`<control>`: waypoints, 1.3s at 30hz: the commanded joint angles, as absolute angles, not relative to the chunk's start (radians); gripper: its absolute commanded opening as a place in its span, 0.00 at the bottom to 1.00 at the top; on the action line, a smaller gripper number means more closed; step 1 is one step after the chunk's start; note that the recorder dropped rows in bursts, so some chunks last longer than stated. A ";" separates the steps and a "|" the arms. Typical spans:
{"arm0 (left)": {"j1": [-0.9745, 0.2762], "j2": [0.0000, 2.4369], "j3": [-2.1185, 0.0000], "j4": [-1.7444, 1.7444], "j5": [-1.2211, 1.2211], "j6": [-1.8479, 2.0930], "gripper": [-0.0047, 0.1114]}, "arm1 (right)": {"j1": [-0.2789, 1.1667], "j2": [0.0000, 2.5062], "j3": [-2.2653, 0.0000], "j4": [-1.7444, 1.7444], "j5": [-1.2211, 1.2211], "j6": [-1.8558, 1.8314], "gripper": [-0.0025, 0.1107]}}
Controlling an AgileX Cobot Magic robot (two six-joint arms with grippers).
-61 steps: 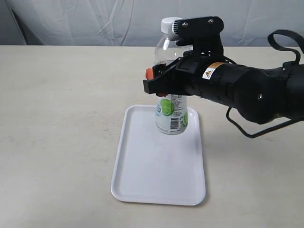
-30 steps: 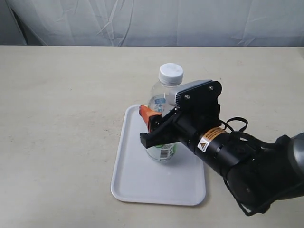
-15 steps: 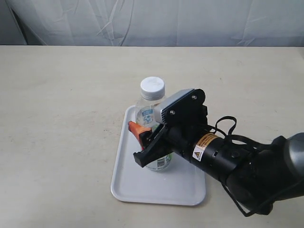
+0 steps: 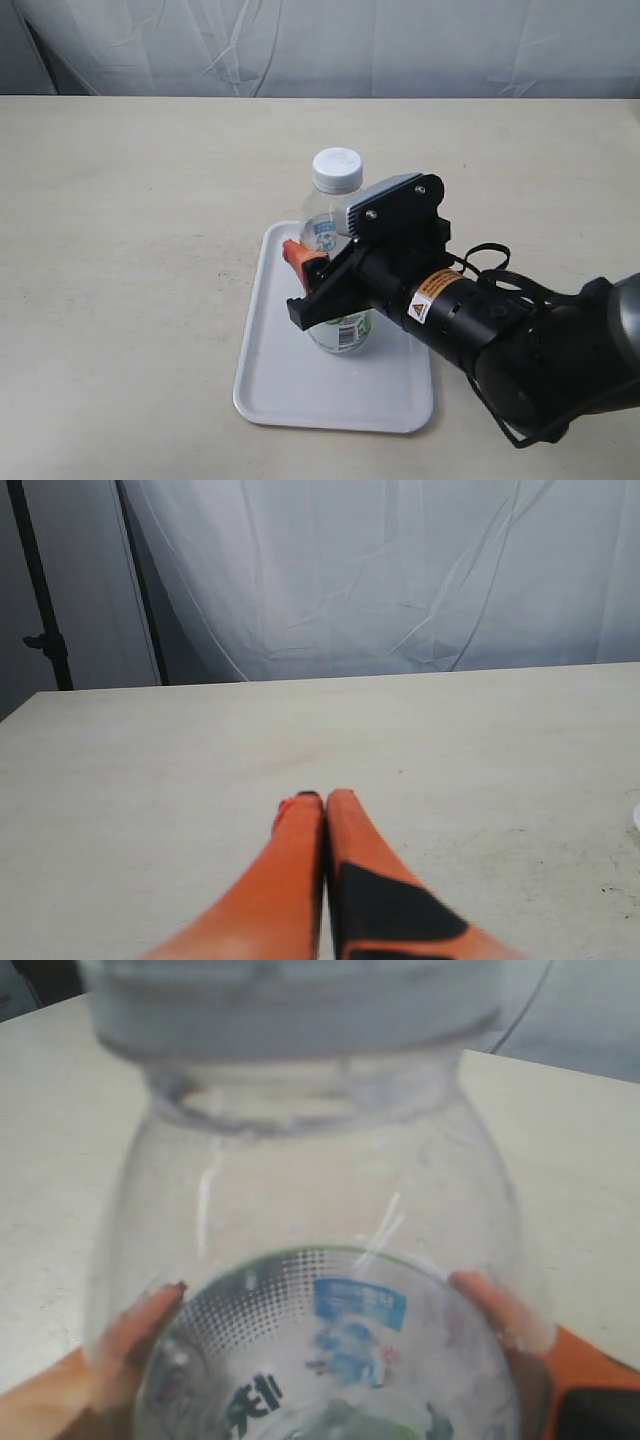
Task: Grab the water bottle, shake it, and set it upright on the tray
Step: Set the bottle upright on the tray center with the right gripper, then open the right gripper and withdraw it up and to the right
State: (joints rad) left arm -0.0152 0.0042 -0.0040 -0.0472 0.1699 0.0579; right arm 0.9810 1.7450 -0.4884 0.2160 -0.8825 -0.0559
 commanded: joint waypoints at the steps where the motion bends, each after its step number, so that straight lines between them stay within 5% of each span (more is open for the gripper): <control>1: -0.022 0.000 0.000 -0.047 0.163 0.055 0.06 | 0.978 1.729 -0.493 0.211 -0.890 -0.064 0.66; 6: -0.022 0.000 0.000 -0.047 0.163 0.055 0.06 | 0.978 1.729 -0.493 0.173 -0.868 -0.105 0.94; 31: -0.022 0.000 0.000 -0.047 0.163 0.055 0.06 | 0.978 1.448 -0.495 0.248 -0.996 -0.167 0.94; 39: -0.022 0.000 0.000 -0.047 0.163 0.055 0.06 | 0.978 1.266 -0.520 0.248 -0.834 -0.224 0.94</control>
